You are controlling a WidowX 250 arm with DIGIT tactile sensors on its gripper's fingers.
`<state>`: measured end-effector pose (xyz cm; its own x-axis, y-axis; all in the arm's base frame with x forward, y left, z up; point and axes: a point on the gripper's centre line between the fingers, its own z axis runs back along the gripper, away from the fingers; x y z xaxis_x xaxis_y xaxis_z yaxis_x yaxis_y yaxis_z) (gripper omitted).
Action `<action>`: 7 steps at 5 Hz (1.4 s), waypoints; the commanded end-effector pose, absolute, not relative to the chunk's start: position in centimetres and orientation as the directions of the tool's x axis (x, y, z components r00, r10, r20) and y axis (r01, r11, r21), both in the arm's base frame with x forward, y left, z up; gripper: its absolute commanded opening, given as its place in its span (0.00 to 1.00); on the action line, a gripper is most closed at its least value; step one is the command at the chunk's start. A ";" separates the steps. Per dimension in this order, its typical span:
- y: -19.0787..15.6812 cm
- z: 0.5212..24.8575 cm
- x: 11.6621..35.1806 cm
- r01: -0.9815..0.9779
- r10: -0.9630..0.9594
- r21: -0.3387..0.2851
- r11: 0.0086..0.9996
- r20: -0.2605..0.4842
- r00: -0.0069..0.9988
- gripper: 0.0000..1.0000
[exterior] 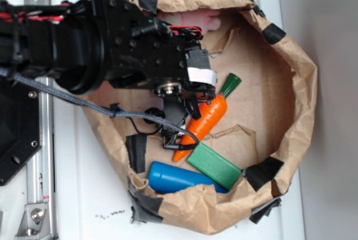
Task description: Grab the wood chip.
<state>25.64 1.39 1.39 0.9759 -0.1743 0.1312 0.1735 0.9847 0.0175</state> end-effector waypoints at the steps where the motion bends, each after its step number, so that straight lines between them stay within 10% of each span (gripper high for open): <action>1: 3.0 0.8 26.6 0.140 -0.143 0.033 0.990 0.160 0.977 0.00; 5: 4.8 5.5 27.5 0.098 -0.110 0.070 0.993 0.199 0.974 0.00; 7: 4.3 15.5 24.4 0.101 -0.095 -0.006 0.995 0.292 0.952 0.00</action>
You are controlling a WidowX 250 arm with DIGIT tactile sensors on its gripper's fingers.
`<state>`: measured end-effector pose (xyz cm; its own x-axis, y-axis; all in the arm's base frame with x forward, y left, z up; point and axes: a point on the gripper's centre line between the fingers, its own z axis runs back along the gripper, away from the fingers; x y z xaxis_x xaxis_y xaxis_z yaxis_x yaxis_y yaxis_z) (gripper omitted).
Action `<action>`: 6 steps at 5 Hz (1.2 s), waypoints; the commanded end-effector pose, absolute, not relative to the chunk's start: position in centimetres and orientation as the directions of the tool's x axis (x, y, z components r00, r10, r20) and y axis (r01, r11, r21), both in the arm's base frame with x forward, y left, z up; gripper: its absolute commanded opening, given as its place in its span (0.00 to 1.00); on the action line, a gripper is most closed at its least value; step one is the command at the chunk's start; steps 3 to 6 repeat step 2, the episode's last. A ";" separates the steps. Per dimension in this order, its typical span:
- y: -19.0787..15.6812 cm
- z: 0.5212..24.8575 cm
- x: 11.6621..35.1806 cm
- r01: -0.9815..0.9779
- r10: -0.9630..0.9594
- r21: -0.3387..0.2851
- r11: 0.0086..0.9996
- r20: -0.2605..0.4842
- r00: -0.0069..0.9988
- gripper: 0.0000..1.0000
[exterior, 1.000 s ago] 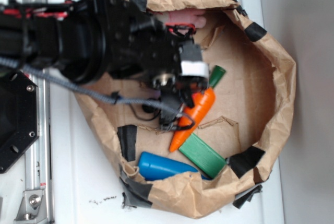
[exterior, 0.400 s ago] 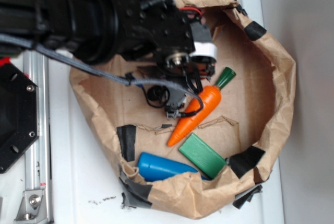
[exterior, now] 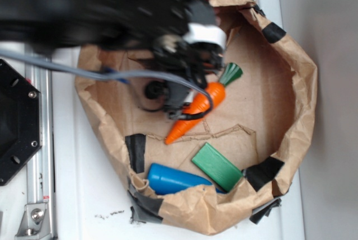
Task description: Grab the wood chip.
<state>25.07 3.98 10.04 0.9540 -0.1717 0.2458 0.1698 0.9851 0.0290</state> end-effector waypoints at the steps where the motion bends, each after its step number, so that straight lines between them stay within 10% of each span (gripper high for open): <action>1: 3.9 18.9 24.2 0.096 -0.077 -0.063 0.993 0.256 0.964 0.00; 6: 3.3 18.6 24.5 0.093 -0.085 -0.023 0.995 0.241 0.967 0.00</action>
